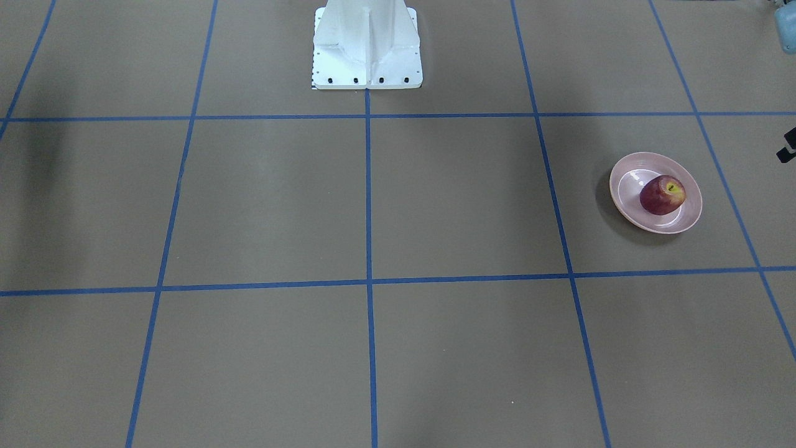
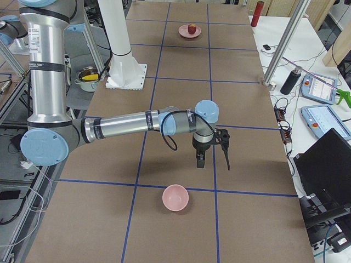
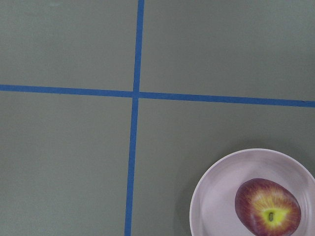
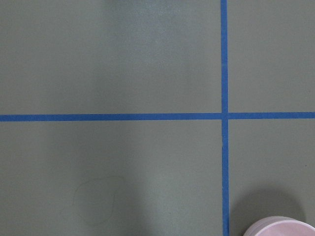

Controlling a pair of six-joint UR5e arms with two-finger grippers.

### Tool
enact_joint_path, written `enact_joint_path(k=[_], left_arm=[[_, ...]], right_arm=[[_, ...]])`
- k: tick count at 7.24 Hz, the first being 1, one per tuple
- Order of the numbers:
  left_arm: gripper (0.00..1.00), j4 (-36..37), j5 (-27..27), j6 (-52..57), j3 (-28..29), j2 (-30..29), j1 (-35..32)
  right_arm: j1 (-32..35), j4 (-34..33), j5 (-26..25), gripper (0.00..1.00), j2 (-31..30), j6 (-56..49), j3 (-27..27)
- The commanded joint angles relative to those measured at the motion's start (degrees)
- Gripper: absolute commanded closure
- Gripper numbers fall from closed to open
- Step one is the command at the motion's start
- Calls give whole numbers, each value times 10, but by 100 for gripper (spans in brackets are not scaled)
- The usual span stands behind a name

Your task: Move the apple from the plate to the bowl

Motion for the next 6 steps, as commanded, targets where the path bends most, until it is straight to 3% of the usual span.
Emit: enact_joint_path(k=[1, 2, 3, 5, 6], left_arm=[[2, -1, 1, -1, -1, 0, 1], [2, -1, 3, 1, 0, 1, 0], [2, -1, 4, 0, -1, 2, 0], [2, -1, 4, 0, 2, 0, 1], [2, -1, 4, -2, -4, 1, 0]], right_arm=[[45, -1, 1, 0, -59, -88, -2], [55, -1, 3, 0, -71, -91, -21], [63, 3, 18, 0, -68, -92, -77], [63, 205, 50, 0, -72, -80, -191], [63, 219, 49, 0, -73, -34, -200]])
